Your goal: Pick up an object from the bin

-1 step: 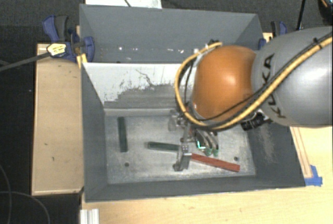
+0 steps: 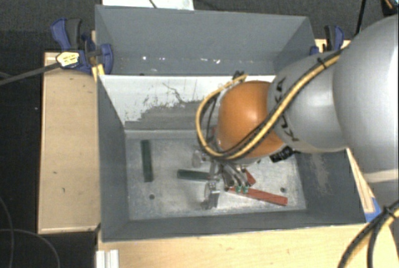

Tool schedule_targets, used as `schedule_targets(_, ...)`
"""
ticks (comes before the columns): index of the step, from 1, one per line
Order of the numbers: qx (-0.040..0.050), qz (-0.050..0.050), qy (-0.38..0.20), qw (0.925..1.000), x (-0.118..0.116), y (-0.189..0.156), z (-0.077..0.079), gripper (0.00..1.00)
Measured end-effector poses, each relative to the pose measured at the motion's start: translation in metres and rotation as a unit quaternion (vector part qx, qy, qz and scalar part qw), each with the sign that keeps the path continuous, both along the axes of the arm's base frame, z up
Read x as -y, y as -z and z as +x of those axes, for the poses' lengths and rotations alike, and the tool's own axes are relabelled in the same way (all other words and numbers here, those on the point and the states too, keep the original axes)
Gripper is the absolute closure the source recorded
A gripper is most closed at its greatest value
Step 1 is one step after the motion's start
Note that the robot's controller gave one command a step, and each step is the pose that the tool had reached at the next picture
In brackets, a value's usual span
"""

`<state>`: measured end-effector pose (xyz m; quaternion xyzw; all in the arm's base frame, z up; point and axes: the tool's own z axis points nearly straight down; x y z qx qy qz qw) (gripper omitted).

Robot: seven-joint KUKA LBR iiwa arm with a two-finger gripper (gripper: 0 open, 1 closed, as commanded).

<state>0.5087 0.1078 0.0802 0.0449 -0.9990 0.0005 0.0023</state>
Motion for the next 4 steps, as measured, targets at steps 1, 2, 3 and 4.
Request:
schedule_targets(1,0.0027,0.001,0.003,1.0,-0.001,-0.004,0.001,1.0)
schedule_targets(2,0.0026,0.001,0.005,1.0,-0.001,-0.004,0.001,0.0)
schedule_targets(3,0.0046,0.001,0.03,0.9995,0.007,0.01,0.013,0.0)
schedule_targets(4,0.0046,0.002,0.033,0.9995,0.007,0.01,0.013,1.0)
